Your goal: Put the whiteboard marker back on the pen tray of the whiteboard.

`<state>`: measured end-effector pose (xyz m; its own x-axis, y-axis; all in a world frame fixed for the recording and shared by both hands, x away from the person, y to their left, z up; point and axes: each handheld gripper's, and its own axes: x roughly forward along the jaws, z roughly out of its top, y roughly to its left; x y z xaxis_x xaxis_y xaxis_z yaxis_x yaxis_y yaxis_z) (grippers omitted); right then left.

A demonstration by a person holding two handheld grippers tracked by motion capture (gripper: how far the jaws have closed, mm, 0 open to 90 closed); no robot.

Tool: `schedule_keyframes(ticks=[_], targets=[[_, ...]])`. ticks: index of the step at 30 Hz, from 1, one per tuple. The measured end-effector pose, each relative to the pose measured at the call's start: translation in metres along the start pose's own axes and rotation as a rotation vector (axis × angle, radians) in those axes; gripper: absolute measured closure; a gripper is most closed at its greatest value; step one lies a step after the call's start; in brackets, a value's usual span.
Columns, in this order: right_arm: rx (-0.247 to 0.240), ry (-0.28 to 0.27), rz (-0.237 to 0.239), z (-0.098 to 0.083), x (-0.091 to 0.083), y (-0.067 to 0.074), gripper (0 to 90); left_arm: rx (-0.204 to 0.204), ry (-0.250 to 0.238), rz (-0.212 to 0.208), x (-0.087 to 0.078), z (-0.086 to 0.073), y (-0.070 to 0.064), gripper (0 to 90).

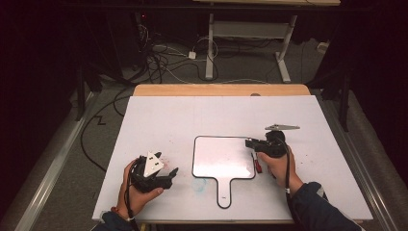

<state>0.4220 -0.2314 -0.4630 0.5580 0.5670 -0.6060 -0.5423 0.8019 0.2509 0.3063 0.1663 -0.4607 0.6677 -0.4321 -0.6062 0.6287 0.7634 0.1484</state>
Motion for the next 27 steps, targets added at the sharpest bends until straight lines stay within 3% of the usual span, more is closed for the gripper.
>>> schedule_keyframes(ticks=[6, 18, 27], targets=[[-0.029, 0.01, -0.052, -0.0052, 0.0056, -0.0005, 73.7, 0.026, 0.042, -0.007, 0.0069, -0.0006, -0.0036, 21.6], [-0.091, 0.045, -0.165, -0.0061, 0.0068, -0.0042, 65.5, 0.057, 0.063, -0.025, 0.0105, -0.0006, -0.0099, 21.6], [-0.104, 0.047, -0.167, -0.0071, 0.0024, -0.0052, 58.9, 0.061, 0.062, -0.025, 0.0104, -0.0004, -0.0101, 21.6]])
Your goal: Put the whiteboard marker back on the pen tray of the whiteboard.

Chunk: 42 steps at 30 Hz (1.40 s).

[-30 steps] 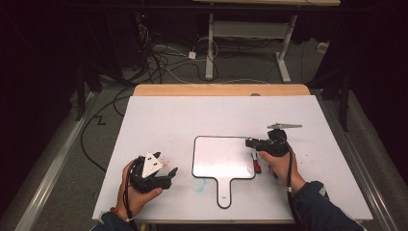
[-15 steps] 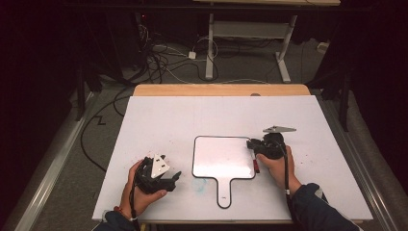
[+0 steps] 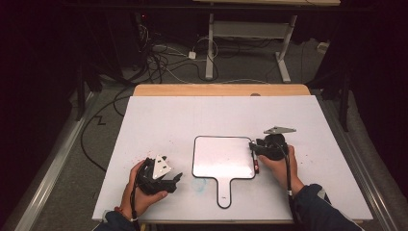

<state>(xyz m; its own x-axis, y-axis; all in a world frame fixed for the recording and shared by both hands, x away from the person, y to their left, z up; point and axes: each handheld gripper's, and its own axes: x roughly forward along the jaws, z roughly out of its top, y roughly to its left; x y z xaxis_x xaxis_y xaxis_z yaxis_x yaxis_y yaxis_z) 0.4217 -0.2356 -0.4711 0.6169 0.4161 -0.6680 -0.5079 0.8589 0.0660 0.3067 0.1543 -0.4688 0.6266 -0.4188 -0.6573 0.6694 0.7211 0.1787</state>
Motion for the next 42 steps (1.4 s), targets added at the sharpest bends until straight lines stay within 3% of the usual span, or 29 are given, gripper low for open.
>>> schedule_keyframes(ticks=[4, 7, 13, 24, 30, 35, 42], targets=[[-0.028, -0.034, -0.004, 0.003, -0.006, 0.002, 55.7, 0.001, -0.006, -0.004, -0.001, 0.0, 0.0, 21.2], [-0.075, -0.074, -0.017, 0.007, -0.014, 0.005, 53.9, 0.005, -0.016, -0.013, -0.001, 0.0, 0.001, 21.0], [-0.17, -0.178, 0.004, 0.016, -0.038, 0.009, 49.4, 0.013, -0.022, -0.01, -0.001, 0.0, 0.0, 19.5], [-0.29, -0.279, 0.014, 0.017, -0.076, 0.011, 39.2, 0.018, -0.019, -0.004, 0.002, 0.0, 0.001, 18.0], [-0.36, -0.304, -0.003, 0.008, -0.095, 0.012, 34.7, 0.019, -0.018, 0.003, 0.002, -0.001, 0.001, 17.9], [-0.373, -0.342, 0.007, -0.005, -0.112, 0.008, 30.0, 0.022, -0.017, 0.02, 0.002, -0.001, 0.001, 17.9], [-0.394, -0.381, -0.022, -0.032, -0.128, 0.001, 26.4, 0.02, -0.018, 0.031, -0.001, -0.003, -0.001, 17.9]])
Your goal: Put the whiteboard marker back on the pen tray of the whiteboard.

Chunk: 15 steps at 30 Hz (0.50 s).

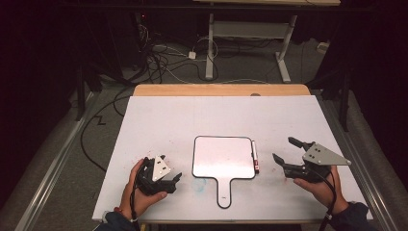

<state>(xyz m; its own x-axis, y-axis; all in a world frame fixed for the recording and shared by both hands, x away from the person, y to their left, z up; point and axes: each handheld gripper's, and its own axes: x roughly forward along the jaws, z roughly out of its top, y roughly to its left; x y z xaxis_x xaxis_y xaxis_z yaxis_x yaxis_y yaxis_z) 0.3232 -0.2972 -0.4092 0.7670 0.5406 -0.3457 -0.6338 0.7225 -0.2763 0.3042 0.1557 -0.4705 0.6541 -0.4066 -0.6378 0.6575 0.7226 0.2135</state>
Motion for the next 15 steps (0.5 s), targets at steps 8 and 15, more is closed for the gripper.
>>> schedule_keyframes(ticks=[8, 15], targets=[[-0.009, -0.003, -0.037, -0.027, -0.017, 0.0, 23.4, 0.012, -0.012, 0.0, -0.001, 0.0, -0.004, 17.9], [0.018, 0.054, -0.064, -0.045, -0.021, -0.004, 22.0, 0.024, -0.039, 0.007, -0.004, 0.002, -0.006, 17.9]])
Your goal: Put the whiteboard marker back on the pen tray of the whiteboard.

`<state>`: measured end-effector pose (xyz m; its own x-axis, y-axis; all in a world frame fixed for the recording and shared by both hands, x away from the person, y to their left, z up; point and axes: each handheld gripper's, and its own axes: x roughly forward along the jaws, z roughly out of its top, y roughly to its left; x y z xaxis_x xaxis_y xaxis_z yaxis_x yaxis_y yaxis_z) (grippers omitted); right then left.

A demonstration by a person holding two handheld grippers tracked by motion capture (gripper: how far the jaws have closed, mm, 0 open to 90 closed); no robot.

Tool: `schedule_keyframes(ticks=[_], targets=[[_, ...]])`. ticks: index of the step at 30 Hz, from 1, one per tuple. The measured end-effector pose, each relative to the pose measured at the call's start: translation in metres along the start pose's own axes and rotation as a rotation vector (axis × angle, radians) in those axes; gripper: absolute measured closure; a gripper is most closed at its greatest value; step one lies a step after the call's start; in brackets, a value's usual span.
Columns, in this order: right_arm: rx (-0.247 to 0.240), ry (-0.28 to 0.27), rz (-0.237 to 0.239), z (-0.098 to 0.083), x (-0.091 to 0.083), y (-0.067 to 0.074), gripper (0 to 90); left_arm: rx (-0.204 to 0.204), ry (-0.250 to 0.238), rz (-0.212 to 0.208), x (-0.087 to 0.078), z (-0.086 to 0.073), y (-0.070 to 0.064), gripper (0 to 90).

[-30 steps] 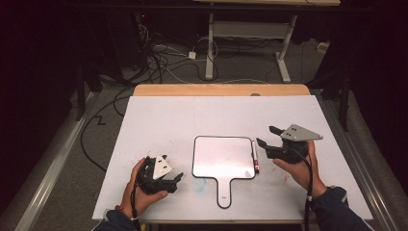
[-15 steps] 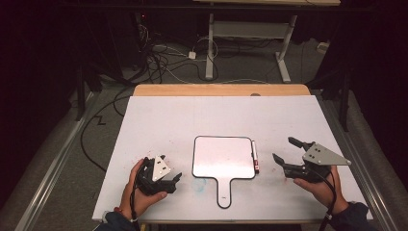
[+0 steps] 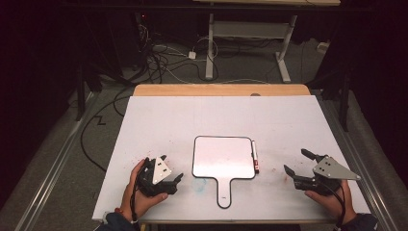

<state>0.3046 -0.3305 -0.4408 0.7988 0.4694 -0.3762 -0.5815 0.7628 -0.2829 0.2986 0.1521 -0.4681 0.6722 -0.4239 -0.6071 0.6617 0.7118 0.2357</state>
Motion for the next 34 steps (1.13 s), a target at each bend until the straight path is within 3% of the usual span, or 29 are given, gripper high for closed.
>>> schedule_keyframes(ticks=[5, 18, 34], targets=[[-0.015, 0.001, -0.014, 0.0023, -0.0024, 0.0059, 22.3, 0.018, -0.003, -0.01, -0.0012, 0.0005, -0.0025, 17.9], [-0.041, 0.0, -0.014, 0.0048, 0.0005, 0.0081, 22.9, 0.013, 0.004, -0.006, -0.0001, -0.0006, -0.0024, 17.9], [-0.032, -0.01, -0.007, 0.0056, -0.0005, 0.0062, 22.8, 0.009, 0.016, -0.016, 0.0047, 0.0009, -0.0004, 17.8]])
